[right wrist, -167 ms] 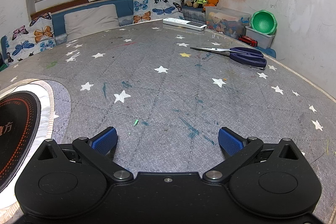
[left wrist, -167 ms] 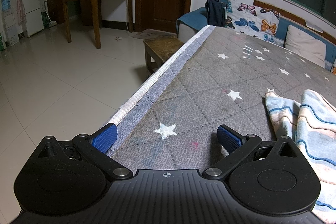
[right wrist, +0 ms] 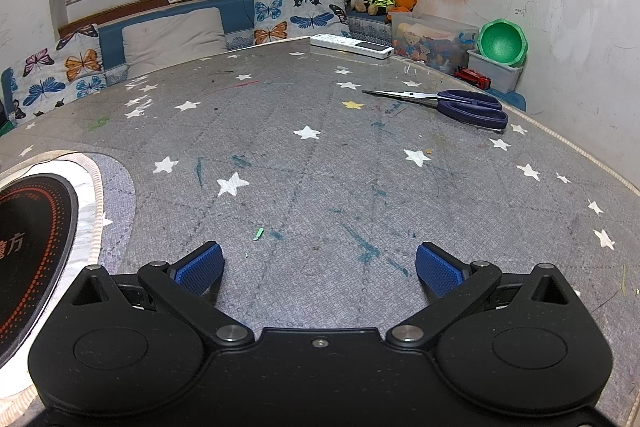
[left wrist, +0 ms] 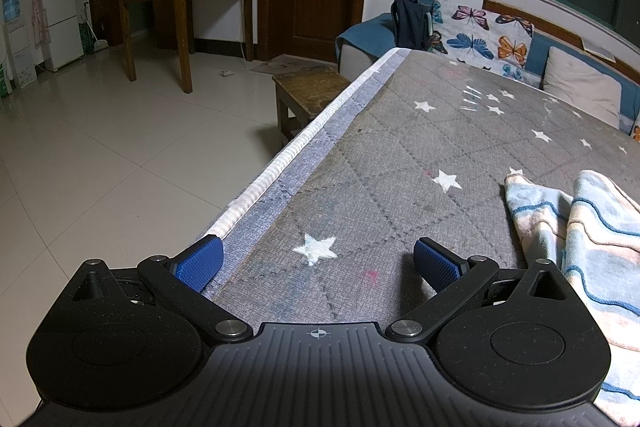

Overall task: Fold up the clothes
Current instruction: 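Reach both grippers toward the crumpled striped shirt and grasp its edges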

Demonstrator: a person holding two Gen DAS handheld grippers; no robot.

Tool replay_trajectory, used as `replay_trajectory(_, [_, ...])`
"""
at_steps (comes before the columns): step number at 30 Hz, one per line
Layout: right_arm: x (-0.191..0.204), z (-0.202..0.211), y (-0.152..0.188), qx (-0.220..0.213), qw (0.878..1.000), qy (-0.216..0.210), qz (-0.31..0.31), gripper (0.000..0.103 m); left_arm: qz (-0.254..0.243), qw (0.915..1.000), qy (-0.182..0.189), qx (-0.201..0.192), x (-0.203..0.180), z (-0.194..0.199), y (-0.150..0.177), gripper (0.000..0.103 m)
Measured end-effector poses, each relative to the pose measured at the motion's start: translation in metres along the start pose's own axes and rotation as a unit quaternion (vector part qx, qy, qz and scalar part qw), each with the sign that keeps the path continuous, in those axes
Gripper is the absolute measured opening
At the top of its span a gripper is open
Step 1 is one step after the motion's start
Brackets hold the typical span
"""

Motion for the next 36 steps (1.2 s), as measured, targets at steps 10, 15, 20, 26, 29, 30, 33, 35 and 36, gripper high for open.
replay_trajectory(10, [0.044, 0.044, 0.007, -0.012, 0.994, -0.072, 0.075, 0.103, 0.002, 0.9991, 0.042, 0.005, 0.000, 0.020, -0.006, 0.102])
replay_trajectory(15, [0.082, 0.061, 0.001, 0.013, 0.981, -0.161, 0.105, 0.103, -0.039, 0.9966, 0.071, -0.015, -0.021, 0.044, -0.012, 0.102])
replay_trajectory(20, [0.137, 0.094, 0.009, 0.020, 0.955, -0.255, 0.150, 0.103, -0.075, 0.9918, 0.099, -0.030, -0.048, 0.063, -0.021, 0.102])
replay_trajectory(26, [0.199, 0.136, 0.029, 0.027, 0.918, -0.343, 0.196, 0.103, -0.104, 0.9852, 0.132, -0.034, -0.087, 0.069, -0.032, 0.102])
replay_trajectory(29, [0.227, 0.153, 0.043, 0.039, 0.897, -0.384, 0.214, 0.103, -0.113, 0.9831, 0.140, -0.032, -0.102, 0.067, -0.037, 0.102])
replay_trajectory(30, [0.235, 0.158, 0.047, 0.042, 0.891, -0.395, 0.221, 0.103, -0.113, 0.9826, 0.144, -0.030, -0.107, 0.065, -0.039, 0.102])
replay_trajectory(33, [0.256, 0.174, 0.059, 0.049, 0.874, -0.421, 0.239, 0.103, -0.109, 0.9816, 0.156, -0.015, -0.121, 0.055, -0.044, 0.102])
replay_trajectory(35, [0.269, 0.180, 0.066, 0.053, 0.864, -0.433, 0.251, 0.103, -0.111, 0.9813, 0.157, -0.007, -0.130, 0.049, -0.046, 0.102])
replay_trajectory(36, [0.273, 0.183, 0.069, 0.055, 0.861, -0.437, 0.256, 0.103, -0.116, 0.9808, 0.157, -0.005, -0.136, 0.045, -0.046, 0.102])
Point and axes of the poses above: each gripper's, at about its wrist camera, not at the fingertips, and z roughly against the way its jaws point, x to its left, y to its underside, the point moved 9 cm from there along -z, roughly the way its jaws point, and after that the axes turned 7 degrees about -y, right-handed, at the moved point
